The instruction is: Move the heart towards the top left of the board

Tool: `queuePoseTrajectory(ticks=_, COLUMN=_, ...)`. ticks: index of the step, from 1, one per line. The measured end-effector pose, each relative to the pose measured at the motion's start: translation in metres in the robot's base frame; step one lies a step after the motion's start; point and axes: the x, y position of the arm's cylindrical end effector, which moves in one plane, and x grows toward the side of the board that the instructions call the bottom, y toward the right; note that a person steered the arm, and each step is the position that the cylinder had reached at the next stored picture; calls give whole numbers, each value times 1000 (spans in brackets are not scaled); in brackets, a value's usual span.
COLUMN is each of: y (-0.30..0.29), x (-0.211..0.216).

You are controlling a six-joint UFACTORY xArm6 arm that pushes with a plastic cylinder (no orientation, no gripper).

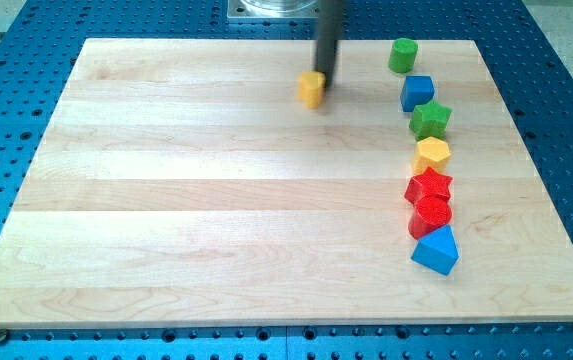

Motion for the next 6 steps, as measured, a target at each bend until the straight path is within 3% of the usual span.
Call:
queuePoseTrajectory(ticks=2, y=57, x=60)
queuePoseTrajectory(ticks=3, y=-19, x=78)
queuePoseTrajectory(ticks=4, y=-100, x=25)
queuePoseTrajectory(ticks=5, y=-141, x=16)
queuePoseTrajectory(ticks=6, y=-105, x=40)
